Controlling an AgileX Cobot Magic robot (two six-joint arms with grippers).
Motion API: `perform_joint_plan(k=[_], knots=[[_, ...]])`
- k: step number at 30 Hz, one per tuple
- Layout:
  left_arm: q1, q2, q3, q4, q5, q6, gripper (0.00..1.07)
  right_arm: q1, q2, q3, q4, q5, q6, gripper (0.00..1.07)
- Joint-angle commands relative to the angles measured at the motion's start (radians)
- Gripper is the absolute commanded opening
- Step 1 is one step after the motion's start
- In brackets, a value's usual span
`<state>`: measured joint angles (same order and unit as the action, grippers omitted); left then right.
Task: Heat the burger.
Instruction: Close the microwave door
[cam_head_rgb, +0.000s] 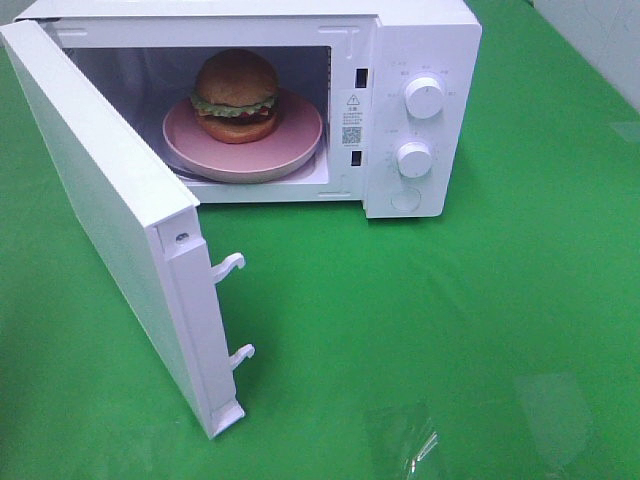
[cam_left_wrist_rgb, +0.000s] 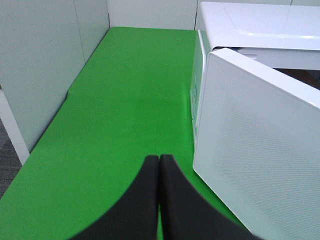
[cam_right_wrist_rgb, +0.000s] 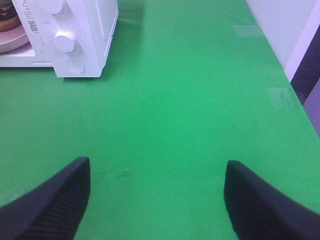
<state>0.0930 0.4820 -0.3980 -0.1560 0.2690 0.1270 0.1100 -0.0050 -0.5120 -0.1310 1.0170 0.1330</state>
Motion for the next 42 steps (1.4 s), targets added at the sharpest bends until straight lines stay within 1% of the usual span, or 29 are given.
perform_joint_plan(k=[1,2,6,7,9,10,11,14,15,16,17,18,20,21,22,23,24,25,26,27,28,29,32,33,35,36,39,41,42], knots=[[-0.001,0.035,0.045,-0.009,-0.134,-0.002,0.00,-0.006,-0.024,0.002,0.001,-0.012,-0.003,0.73],[-0.001,0.077,0.090,-0.008,-0.238,-0.002,0.00,-0.006,-0.024,0.002,0.001,-0.012,-0.003,0.73],[-0.001,0.123,0.128,-0.008,-0.333,-0.002,0.00,-0.006,-0.024,0.002,0.001,-0.012,-0.003,0.73],[-0.001,0.159,0.156,-0.007,-0.405,-0.002,0.00,-0.006,-0.024,0.002,0.001,-0.012,-0.003,0.73],[-0.001,0.159,0.156,-0.007,-0.405,-0.002,0.00,-0.006,-0.024,0.002,0.001,-0.012,-0.003,0.73],[-0.001,0.195,0.180,-0.005,-0.466,-0.002,0.00,-0.006,-0.024,0.002,0.001,-0.012,-0.003,0.73],[-0.001,0.230,0.197,0.014,-0.530,-0.002,0.00,-0.006,-0.024,0.002,0.001,-0.012,-0.003,0.73],[-0.001,0.266,0.213,0.044,-0.589,-0.003,0.00,-0.006,-0.024,0.002,0.001,-0.012,-0.003,0.73],[-0.001,0.308,0.225,0.076,-0.639,-0.021,0.00,-0.006,-0.024,0.002,0.001,-0.012,-0.003,0.73],[-0.001,0.308,0.225,0.076,-0.639,-0.021,0.00,-0.006,-0.024,0.002,0.001,-0.012,-0.003,0.73],[-0.001,0.353,0.229,0.112,-0.686,-0.056,0.00,-0.006,-0.024,0.002,0.001,-0.012,-0.003,0.73],[-0.001,0.353,0.229,0.112,-0.686,-0.056,0.00,-0.006,-0.024,0.002,0.001,-0.012,-0.003,0.73],[-0.001,0.417,0.229,0.175,-0.754,-0.117,0.00,-0.006,-0.024,0.002,0.001,-0.012,-0.003,0.73],[-0.001,0.417,0.229,0.175,-0.754,-0.117,0.00,-0.006,-0.024,0.002,0.001,-0.012,-0.003,0.73],[-0.001,0.471,0.229,0.253,-0.817,-0.168,0.00,-0.006,-0.024,0.002,0.001,-0.012,-0.003,0.73],[-0.001,0.471,0.229,0.253,-0.817,-0.168,0.00,-0.006,-0.024,0.002,0.001,-0.012,-0.003,0.73],[-0.001,0.527,0.229,0.344,-0.880,-0.220,0.00,-0.006,-0.024,0.002,0.001,-0.012,-0.003,0.73],[-0.001,0.527,0.229,0.344,-0.880,-0.220,0.00,-0.006,-0.024,0.002,0.001,-0.012,-0.003,0.73],[-0.001,0.574,0.229,0.419,-0.948,-0.281,0.00,-0.006,-0.024,0.002,0.001,-0.012,-0.003,0.73],[-0.001,0.574,0.229,0.419,-0.948,-0.281,0.00,-0.006,-0.024,0.002,0.001,-0.012,-0.003,0.73],[-0.001,0.633,0.226,0.506,-1.015,-0.342,0.00,-0.006,-0.024,0.002,0.001,-0.012,-0.003,0.73],[-0.001,0.686,0.225,0.570,-1.081,-0.375,0.00,-0.006,-0.024,0.002,0.001,-0.012,-0.003,0.73],[-0.001,0.716,0.225,0.594,-1.114,-0.387,0.00,-0.006,-0.024,0.002,0.001,-0.012,-0.003,0.73],[-0.001,0.772,0.220,0.625,-1.164,-0.389,0.00,-0.006,-0.024,0.002,0.001,-0.012,-0.003,0.73],[-0.001,0.817,0.204,0.656,-1.189,-0.394,0.00,-0.006,-0.024,0.002,0.001,-0.012,-0.003,0.73],[-0.005,0.855,0.178,0.683,-1.188,-0.424,0.00,-0.006,-0.024,0.002,0.001,-0.012,-0.003,0.73],[-0.012,0.867,0.168,0.689,-1.187,-0.433,0.00,-0.006,-0.024,0.002,0.001,-0.012,-0.003,0.73],[-0.032,0.893,0.148,0.689,-1.184,-0.436,0.00,-0.006,-0.024,0.002,0.001,-0.012,-0.003,0.73],[-0.061,0.917,0.129,0.689,-1.179,-0.428,0.00,-0.006,-0.024,0.002,0.001,-0.012,-0.003,0.73]])
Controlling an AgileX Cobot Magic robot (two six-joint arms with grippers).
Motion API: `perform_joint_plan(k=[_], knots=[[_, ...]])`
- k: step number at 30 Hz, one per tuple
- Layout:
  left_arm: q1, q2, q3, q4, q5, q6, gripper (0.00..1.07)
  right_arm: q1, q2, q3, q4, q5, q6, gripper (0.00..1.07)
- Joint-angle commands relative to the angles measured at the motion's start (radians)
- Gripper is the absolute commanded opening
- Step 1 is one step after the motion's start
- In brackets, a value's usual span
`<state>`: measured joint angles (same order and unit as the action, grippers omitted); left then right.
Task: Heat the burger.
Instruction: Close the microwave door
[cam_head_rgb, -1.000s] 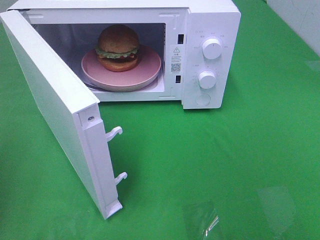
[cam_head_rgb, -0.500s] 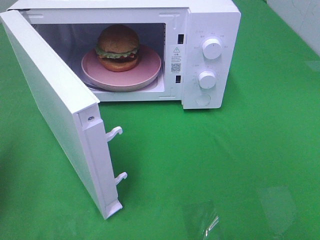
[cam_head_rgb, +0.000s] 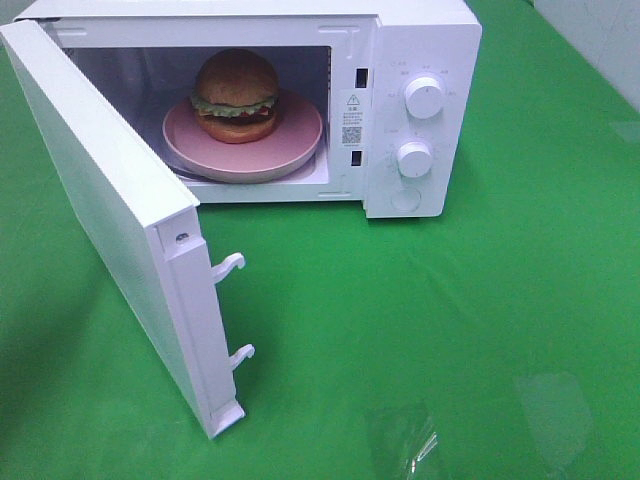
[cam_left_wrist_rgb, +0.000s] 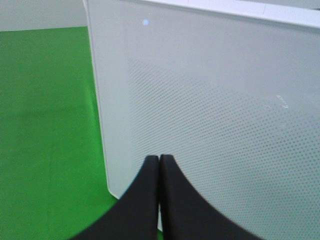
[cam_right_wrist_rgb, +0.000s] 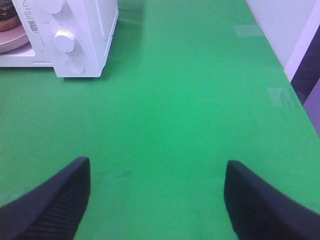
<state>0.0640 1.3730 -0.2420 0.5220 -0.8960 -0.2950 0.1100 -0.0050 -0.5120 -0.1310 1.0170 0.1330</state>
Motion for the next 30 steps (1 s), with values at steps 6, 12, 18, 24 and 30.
perform_joint_plan(k=[6,12,18,24,30], knots=[[-0.121,0.110,-0.059,-0.083,-0.021,0.050,0.00,-0.006,-0.024,0.002,0.001,-0.012,-0.003,0.73],[-0.202,0.175,-0.059,-0.170,-0.068,0.121,0.00,-0.006,-0.024,0.002,0.001,-0.012,-0.003,0.73],[-0.296,0.243,-0.091,-0.267,-0.077,0.139,0.00,-0.006,-0.024,0.002,0.001,-0.012,-0.003,0.73],[-0.371,0.279,-0.137,-0.310,-0.071,0.155,0.00,-0.006,-0.024,0.002,0.001,-0.012,-0.003,0.73],[-0.414,0.306,-0.177,-0.361,-0.068,0.158,0.00,-0.006,-0.024,0.002,0.001,-0.012,-0.003,0.73]])
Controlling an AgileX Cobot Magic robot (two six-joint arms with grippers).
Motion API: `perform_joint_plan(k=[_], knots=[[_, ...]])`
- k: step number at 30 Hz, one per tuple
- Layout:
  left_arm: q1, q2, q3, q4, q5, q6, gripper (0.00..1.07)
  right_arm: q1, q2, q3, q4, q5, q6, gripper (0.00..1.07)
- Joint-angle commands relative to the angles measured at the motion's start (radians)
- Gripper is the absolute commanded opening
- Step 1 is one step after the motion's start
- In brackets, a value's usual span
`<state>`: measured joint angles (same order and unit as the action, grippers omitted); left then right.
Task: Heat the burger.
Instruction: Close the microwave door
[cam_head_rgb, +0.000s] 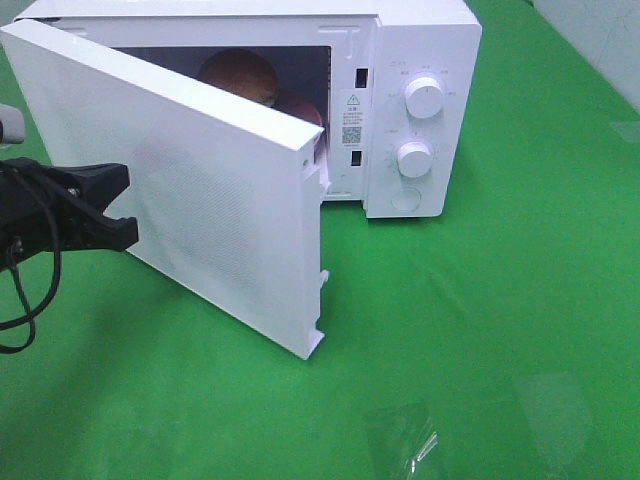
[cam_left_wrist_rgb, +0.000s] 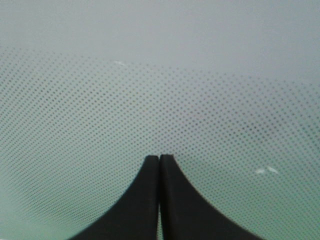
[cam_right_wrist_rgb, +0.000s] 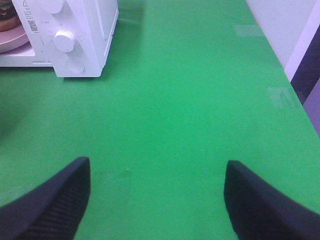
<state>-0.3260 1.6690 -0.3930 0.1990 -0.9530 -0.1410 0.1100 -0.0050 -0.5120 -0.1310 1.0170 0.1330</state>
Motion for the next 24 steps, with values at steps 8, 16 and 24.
perform_joint_plan(k=[8,16,24], knots=[[-0.111,0.067,-0.129,-0.109,0.028,0.032,0.00,-0.006,-0.024,0.002,0.001,-0.012,-0.003,0.73],[-0.191,0.134,-0.271,-0.144,0.105,0.074,0.00,-0.006,-0.024,0.002,0.001,-0.012,-0.003,0.73],[-0.225,0.189,-0.418,-0.217,0.201,0.093,0.00,-0.006,-0.024,0.002,0.001,-0.012,-0.004,0.73]])
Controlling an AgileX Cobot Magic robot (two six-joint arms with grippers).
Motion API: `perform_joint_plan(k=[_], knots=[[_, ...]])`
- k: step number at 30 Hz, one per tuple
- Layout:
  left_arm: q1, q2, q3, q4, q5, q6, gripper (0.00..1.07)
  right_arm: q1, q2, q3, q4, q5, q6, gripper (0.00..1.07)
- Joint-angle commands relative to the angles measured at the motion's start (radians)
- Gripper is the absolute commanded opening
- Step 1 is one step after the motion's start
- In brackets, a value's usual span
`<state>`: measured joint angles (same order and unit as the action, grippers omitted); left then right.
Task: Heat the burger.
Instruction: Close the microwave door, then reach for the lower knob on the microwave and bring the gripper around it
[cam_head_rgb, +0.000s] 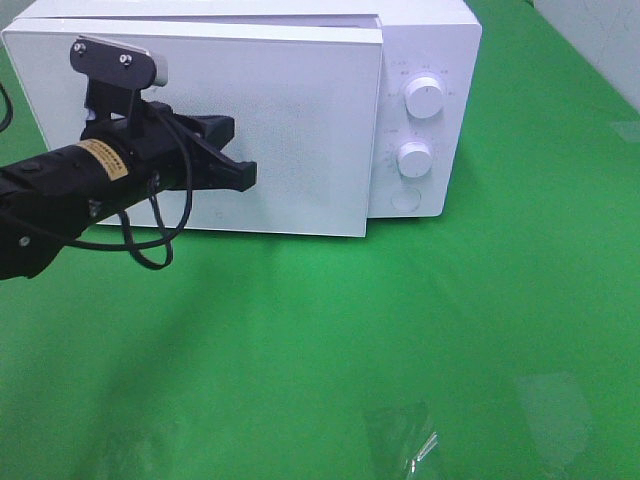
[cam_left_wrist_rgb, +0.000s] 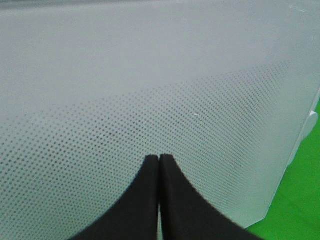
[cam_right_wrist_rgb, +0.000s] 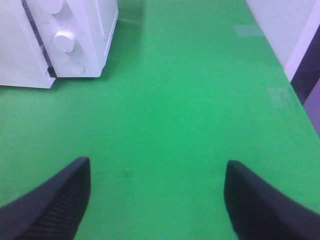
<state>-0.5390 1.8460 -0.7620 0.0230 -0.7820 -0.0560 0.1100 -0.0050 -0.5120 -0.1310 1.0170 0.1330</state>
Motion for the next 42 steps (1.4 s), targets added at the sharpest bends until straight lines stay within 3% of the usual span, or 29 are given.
perform_joint_plan(k=[1,7,20,22,24,29,30,36,38,40,41,42], knots=[[-0.012,0.012,-0.049,-0.041,0.030,0.008,0.00,-0.006,-0.024,0.002,0.001,-0.012,-0.004,0.73],[-0.027,0.065,-0.181,-0.057,0.096,0.012,0.00,-0.006,-0.024,0.002,0.002,-0.012,-0.006,0.73],[-0.027,0.128,-0.326,-0.061,0.198,0.012,0.00,-0.006,-0.024,0.002,0.002,-0.012,-0.007,0.73],[-0.027,0.138,-0.350,-0.064,0.219,0.026,0.00,-0.006,-0.024,0.002,0.002,-0.012,-0.007,0.73],[-0.027,0.148,-0.376,-0.128,0.236,0.086,0.00,-0.006,-0.024,0.002,0.002,-0.012,-0.007,0.73],[-0.032,0.142,-0.374,-0.133,0.265,0.091,0.00,-0.006,-0.024,0.002,0.002,-0.012,-0.007,0.73],[-0.056,0.129,-0.371,-0.128,0.341,0.092,0.00,-0.006,-0.024,0.002,0.002,-0.012,-0.007,0.73],[-0.130,0.075,-0.313,-0.121,0.388,0.091,0.00,-0.006,-0.024,0.002,0.002,-0.012,-0.007,0.73],[-0.149,0.062,-0.295,-0.121,0.402,0.091,0.03,-0.006,-0.024,0.002,0.002,-0.012,-0.007,0.73],[-0.206,0.017,-0.247,-0.123,0.489,0.091,0.37,-0.006,-0.024,0.002,0.002,-0.012,-0.007,0.73],[-0.206,0.017,-0.247,-0.123,0.489,0.091,0.37,-0.006,-0.024,0.002,0.002,-0.012,-0.007,0.73],[-0.229,-0.009,-0.230,-0.123,0.556,0.091,0.62,-0.006,-0.024,0.002,0.002,-0.012,-0.007,0.73]])
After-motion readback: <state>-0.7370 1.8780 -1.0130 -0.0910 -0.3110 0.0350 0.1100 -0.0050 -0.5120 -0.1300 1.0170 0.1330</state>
